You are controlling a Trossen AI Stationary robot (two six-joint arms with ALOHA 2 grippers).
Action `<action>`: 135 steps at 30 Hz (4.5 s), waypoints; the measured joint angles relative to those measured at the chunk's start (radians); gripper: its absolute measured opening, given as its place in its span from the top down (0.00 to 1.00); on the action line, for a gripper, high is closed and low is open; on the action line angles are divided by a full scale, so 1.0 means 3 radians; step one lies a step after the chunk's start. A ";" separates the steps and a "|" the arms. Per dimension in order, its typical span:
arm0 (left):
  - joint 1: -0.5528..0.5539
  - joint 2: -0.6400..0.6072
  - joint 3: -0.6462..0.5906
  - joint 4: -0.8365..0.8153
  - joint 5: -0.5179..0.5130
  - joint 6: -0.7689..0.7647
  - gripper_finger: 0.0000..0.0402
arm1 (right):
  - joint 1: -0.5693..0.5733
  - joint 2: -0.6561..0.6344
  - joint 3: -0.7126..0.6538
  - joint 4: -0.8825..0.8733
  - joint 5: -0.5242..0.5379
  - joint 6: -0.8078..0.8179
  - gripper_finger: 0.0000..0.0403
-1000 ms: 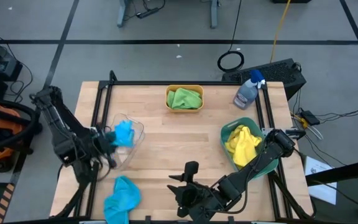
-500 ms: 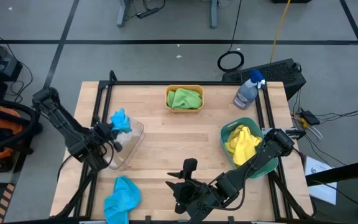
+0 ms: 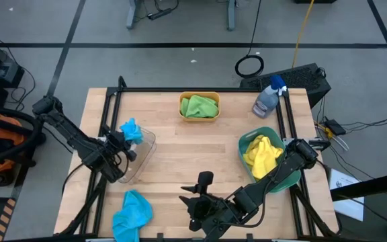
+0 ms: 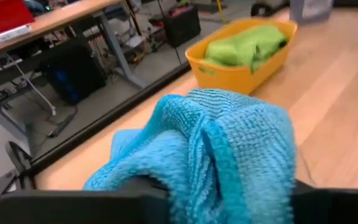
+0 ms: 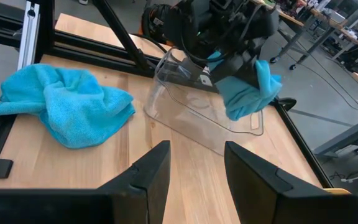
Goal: Sort microfiber towel by color & place in baskets
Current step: Put the top blue microfiber cloth into the transparent bin, then put the blue microfiber cloth into the transparent bin
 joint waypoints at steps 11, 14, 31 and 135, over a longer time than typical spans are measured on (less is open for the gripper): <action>0.0002 0.0000 -0.0019 0.0173 0.0307 0.0157 0.36 | 0.0000 0.0000 0.0000 -0.0003 -0.0011 0.0000 0.64; 0.0002 0.0000 -0.0019 0.0169 0.0579 0.0157 0.34 | 0.0000 0.0000 0.0000 -0.0005 -0.0011 0.0000 0.64; 0.0001 -0.0001 0.0247 0.0563 0.1758 0.0747 0.33 | 0.0000 0.0000 0.0000 -0.0066 -0.0011 0.0086 0.64; -0.0476 0.0317 0.1215 0.0840 0.1249 0.2316 0.24 | -0.0758 0.1275 0.0000 0.2449 -0.2550 -0.0361 0.47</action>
